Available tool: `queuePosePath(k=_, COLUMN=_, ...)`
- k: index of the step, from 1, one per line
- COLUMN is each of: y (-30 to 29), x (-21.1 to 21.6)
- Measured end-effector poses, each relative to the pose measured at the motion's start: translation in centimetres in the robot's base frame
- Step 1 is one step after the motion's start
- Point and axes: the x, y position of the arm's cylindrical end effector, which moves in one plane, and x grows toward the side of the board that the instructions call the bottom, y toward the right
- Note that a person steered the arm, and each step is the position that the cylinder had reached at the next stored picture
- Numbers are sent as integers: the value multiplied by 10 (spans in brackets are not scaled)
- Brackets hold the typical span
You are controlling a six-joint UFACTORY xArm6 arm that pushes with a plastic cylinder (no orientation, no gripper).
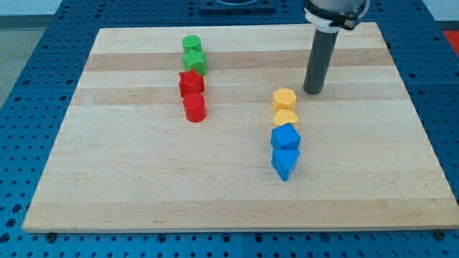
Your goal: Move the green circle to the right of the red circle
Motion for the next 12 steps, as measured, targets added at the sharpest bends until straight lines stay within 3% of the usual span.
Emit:
queuePosePath(k=2, y=-38, x=-63)
queuePosePath(k=3, y=-38, x=-63)
queuePosePath(k=4, y=-77, x=-77)
queuePosePath(k=7, y=-259, x=-180)
queuePosePath(k=8, y=-281, x=-182)
queuePosePath(k=9, y=-283, x=-182)
queuePosePath(k=10, y=-237, x=-150)
queuePosePath(k=11, y=-119, x=-63)
queuePosePath(k=12, y=-102, x=-44)
